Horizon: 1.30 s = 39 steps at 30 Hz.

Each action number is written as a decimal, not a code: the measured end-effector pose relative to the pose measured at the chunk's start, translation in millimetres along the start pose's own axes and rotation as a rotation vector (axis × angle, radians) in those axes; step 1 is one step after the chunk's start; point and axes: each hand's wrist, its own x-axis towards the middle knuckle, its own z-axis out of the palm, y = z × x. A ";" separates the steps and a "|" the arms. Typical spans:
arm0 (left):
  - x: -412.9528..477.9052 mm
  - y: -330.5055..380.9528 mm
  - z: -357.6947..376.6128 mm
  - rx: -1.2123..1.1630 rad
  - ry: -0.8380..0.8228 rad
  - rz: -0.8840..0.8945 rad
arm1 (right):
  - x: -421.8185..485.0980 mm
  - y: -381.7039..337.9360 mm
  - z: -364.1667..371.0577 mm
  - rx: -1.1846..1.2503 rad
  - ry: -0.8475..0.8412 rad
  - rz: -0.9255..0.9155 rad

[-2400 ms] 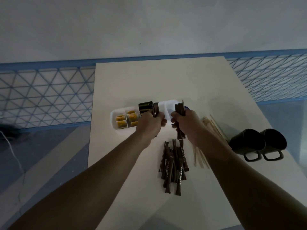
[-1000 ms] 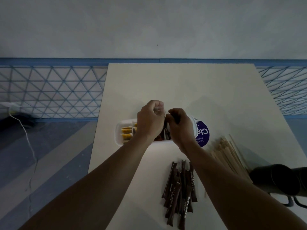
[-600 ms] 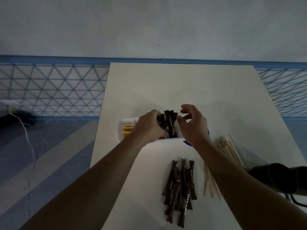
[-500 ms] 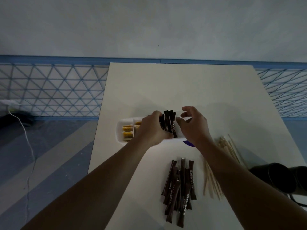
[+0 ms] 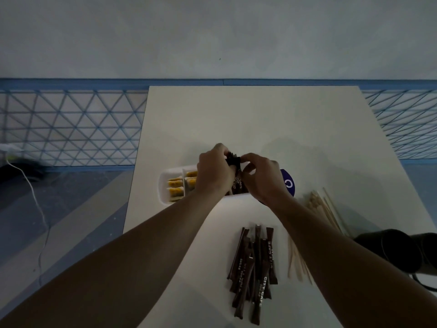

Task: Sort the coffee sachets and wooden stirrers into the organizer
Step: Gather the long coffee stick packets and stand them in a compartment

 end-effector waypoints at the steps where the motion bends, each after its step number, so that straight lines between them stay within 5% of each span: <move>1: 1.4 0.0 0.3 -0.009 0.003 -0.010 | -0.5 -0.5 -1.0 0.002 -0.003 -0.009; 15: -17.1 2.4 -14.6 -0.039 0.042 -0.022 | -23.8 4.9 -23.3 -0.011 0.077 0.062; 23: -62.7 -8.9 -5.8 -0.048 -0.123 0.052 | -76.8 10.2 -29.9 -0.009 0.127 0.109; 32: -123.0 -43.2 22.5 0.138 -0.418 -0.035 | -143.8 35.1 -15.8 -0.139 -0.228 0.370; 39: -155.0 -58.3 30.0 0.188 -0.465 -0.030 | -175.0 49.2 6.4 -0.245 -0.369 0.519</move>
